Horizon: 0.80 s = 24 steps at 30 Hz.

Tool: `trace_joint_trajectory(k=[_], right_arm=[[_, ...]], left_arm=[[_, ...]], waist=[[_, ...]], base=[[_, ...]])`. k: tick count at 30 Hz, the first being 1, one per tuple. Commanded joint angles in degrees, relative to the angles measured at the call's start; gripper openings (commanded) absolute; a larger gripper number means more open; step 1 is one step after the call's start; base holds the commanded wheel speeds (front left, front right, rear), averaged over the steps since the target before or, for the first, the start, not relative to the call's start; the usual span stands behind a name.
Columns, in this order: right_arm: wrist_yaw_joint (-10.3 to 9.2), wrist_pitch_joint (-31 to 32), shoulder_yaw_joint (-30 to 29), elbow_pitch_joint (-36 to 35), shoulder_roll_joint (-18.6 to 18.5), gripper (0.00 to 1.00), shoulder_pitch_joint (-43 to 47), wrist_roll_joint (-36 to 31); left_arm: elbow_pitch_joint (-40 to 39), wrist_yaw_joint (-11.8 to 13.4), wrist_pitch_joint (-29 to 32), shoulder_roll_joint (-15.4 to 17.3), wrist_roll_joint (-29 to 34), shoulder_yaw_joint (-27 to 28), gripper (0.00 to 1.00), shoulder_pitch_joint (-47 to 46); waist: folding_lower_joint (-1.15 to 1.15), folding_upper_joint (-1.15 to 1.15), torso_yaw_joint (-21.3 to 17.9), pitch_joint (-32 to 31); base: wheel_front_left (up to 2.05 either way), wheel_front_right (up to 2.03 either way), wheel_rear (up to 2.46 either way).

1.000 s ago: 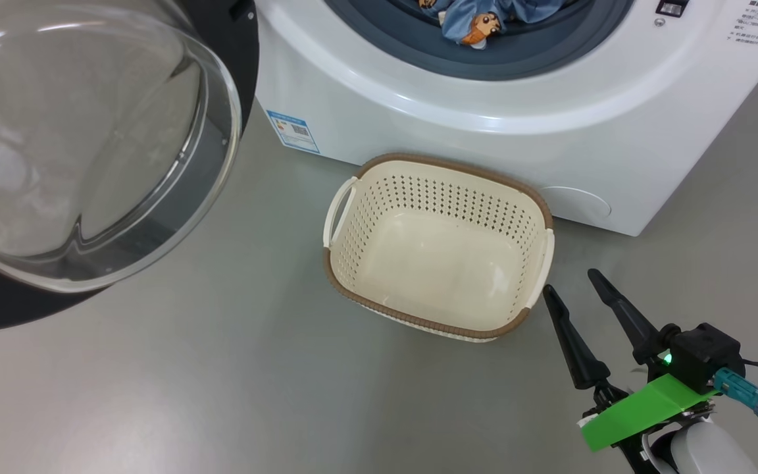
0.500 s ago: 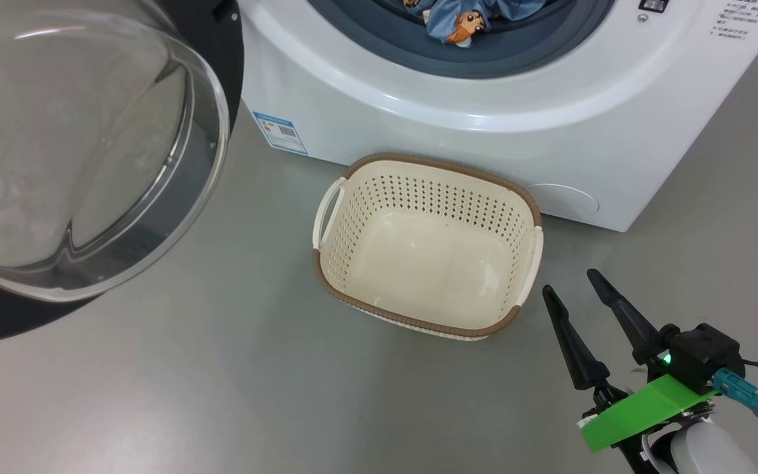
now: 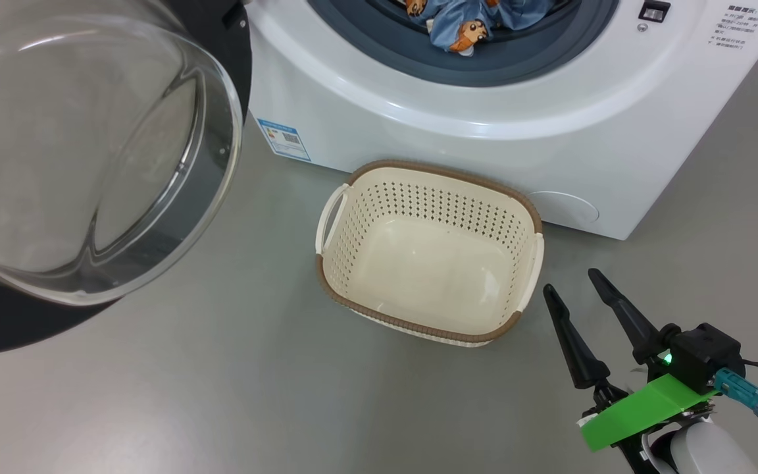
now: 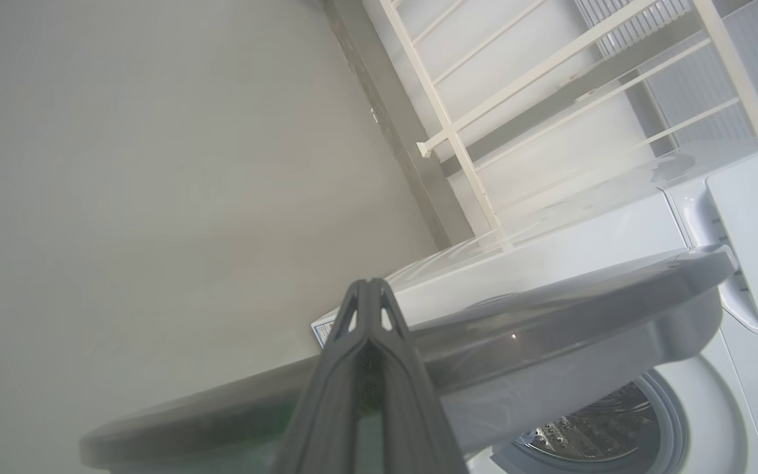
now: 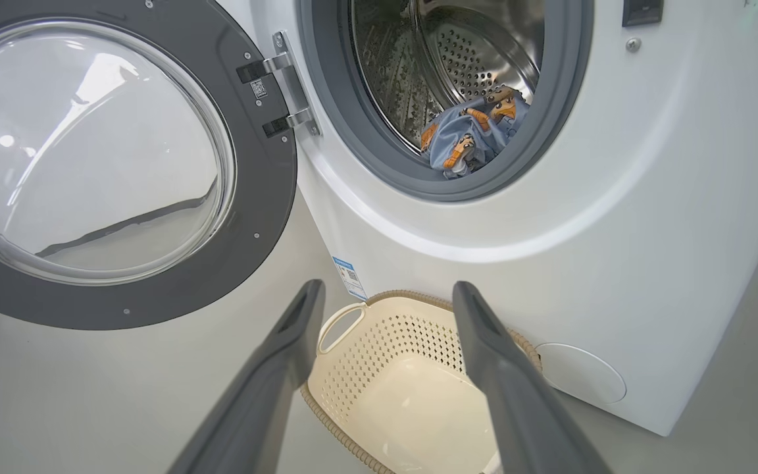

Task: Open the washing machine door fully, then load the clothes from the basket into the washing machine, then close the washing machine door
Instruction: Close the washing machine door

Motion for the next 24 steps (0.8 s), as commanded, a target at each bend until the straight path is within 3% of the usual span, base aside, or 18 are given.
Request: trace_joint_trajectory(k=[1,18,24], right_arm=[[0.09,-0.27,0.98,-1.52,0.45,1.0,-0.63,-0.63],[0.09,-0.27,-1.05,-2.06,1.53,1.0,1.33,-0.08],[0.09,-0.27,-2.24,-2.42,1.6,1.0,2.85,-0.19]], left_arm=[[-2.19,-0.18,2.34,1.95,-0.41,0.12,0.0,0.16],[-16.52,-0.18,16.71,0.69,-2.39,-1.0,0.0,4.26],[-23.54,-0.18,20.44,-1.16,-2.37,-1.66,0.0,5.68]], waist=[[0.0,0.0,0.02,-0.18],[0.0,0.0,0.12,-3.57],[0.0,0.0,-0.27,-4.9]], base=[[0.0,0.0,0.0],[0.0,0.0,0.0],[0.0,0.0,0.0]])
